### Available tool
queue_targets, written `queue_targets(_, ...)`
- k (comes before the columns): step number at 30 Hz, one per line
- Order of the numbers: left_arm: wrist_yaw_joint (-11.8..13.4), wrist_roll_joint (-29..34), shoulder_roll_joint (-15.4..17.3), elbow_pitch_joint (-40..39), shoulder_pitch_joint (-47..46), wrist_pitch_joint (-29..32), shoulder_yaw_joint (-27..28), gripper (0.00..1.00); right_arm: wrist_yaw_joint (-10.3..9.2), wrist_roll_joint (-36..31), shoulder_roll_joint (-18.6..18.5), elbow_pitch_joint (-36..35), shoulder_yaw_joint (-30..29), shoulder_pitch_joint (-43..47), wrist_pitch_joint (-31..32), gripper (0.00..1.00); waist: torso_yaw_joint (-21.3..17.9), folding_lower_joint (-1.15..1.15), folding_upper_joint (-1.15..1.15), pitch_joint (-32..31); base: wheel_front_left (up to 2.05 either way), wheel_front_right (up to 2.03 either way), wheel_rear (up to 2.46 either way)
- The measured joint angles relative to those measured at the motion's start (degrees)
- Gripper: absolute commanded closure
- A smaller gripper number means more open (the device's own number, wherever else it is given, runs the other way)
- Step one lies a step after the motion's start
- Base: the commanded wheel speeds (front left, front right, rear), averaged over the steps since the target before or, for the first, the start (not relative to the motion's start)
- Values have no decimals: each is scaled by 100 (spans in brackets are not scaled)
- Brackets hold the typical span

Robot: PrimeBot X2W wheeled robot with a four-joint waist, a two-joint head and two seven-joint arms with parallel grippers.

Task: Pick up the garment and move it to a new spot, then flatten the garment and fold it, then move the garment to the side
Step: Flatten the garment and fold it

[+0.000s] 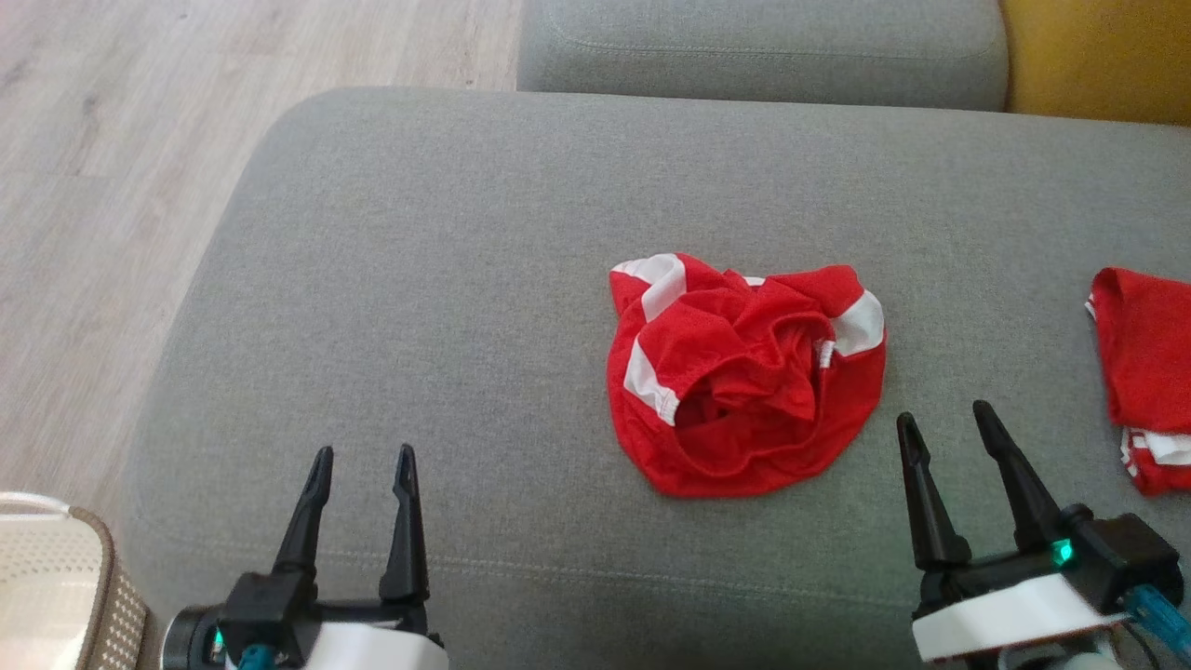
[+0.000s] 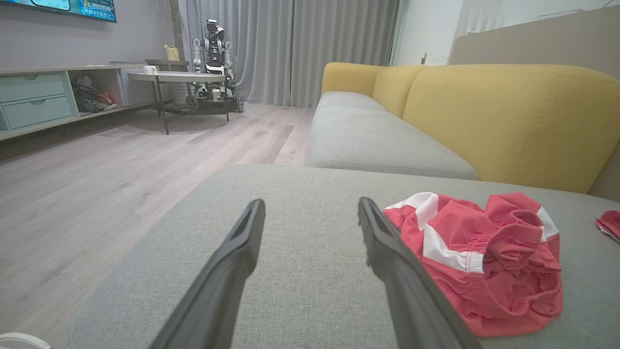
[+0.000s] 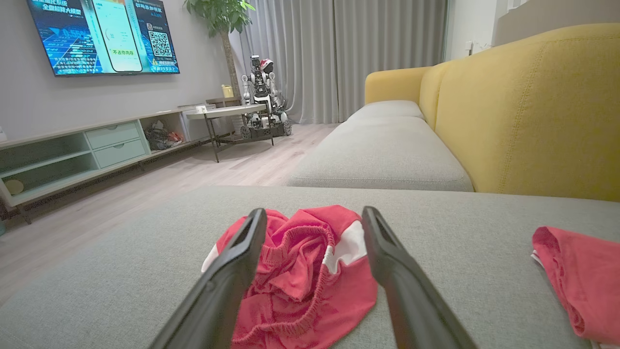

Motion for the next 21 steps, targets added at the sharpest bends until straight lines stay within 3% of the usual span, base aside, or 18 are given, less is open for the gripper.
queue_targets(21,-33,79,-1,69,0,0,-13,0,0,34,0,9,-68,100,0,0,-3,0,0,-3,0,0,0)
